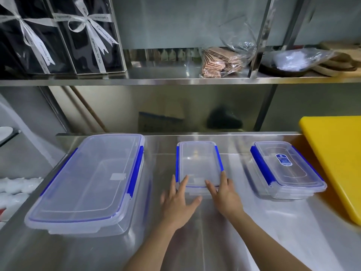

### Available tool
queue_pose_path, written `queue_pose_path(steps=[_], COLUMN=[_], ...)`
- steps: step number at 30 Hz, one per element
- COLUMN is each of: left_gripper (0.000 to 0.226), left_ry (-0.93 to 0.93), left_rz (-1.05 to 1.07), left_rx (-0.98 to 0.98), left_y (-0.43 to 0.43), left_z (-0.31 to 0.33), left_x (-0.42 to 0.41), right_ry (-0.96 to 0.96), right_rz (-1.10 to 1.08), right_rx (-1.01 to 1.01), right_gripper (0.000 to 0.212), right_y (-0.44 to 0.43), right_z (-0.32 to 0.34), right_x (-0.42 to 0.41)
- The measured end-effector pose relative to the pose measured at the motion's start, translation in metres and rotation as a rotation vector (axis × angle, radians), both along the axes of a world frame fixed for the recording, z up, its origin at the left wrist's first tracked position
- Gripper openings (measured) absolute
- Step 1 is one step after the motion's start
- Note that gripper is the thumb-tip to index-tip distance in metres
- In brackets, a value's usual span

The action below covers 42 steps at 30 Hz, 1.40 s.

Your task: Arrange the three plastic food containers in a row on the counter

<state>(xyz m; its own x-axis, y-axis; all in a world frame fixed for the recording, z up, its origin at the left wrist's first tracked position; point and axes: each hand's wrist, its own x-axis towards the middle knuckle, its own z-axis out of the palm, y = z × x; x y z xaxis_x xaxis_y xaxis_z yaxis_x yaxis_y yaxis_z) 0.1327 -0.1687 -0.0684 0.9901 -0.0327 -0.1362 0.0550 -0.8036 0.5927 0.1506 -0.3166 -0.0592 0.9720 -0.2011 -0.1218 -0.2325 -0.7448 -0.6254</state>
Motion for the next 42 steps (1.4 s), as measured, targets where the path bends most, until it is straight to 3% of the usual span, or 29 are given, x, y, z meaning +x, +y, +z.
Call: queue_pose_path(steps=[6,12,17,20,24,27,31,37,42], left_gripper=[0.071,0.071,0.07,0.072,0.063,0.072,0.085,0.087,0.088], left_ry=[-0.046,-0.05,-0.047,-0.264,-0.586,-0.342,-0.043,-0.01,0.045], left_rz=[0.018,0.022,0.025,0.051,-0.111,-0.291,-0.331,-0.28,-0.283], left_rx=[-0.025,-0.024,0.023,0.063,-0.086,-0.173,-0.166,-0.082,-0.028], left_y=[-0.003,-0.012,-0.013,-0.029,-0.089,-0.149,-0.211,-0.248,-0.252], left_z=[0.002,0.005,0.011,0.017,0.032,0.033,0.015,-0.003,0.001], left_x=[-0.003,-0.004,-0.001,-0.008,-0.011,-0.01,-0.002,-0.001,0.001], right_ry=[-0.004,0.024,-0.02,-0.191,-0.391,-0.378,-0.17,-0.094,-0.066], right_rz=[0.048,0.105,0.103,-0.038,-0.273,-0.448,-0.391,-0.127,-0.11], right_rx=[-0.043,0.046,-0.035,-0.005,-0.046,-0.12,-0.198,-0.194,-0.165], right_gripper=[0.067,0.068,0.063,0.057,0.042,0.044,0.059,0.07,0.071], right_y=[-0.012,-0.029,-0.038,-0.061,-0.113,-0.154,-0.2,-0.228,-0.23], right_z=[0.004,0.006,0.011,0.022,0.034,0.034,0.019,-0.008,-0.01], right_x=[0.0,-0.002,-0.002,0.0,0.001,-0.006,-0.016,-0.019,-0.019])
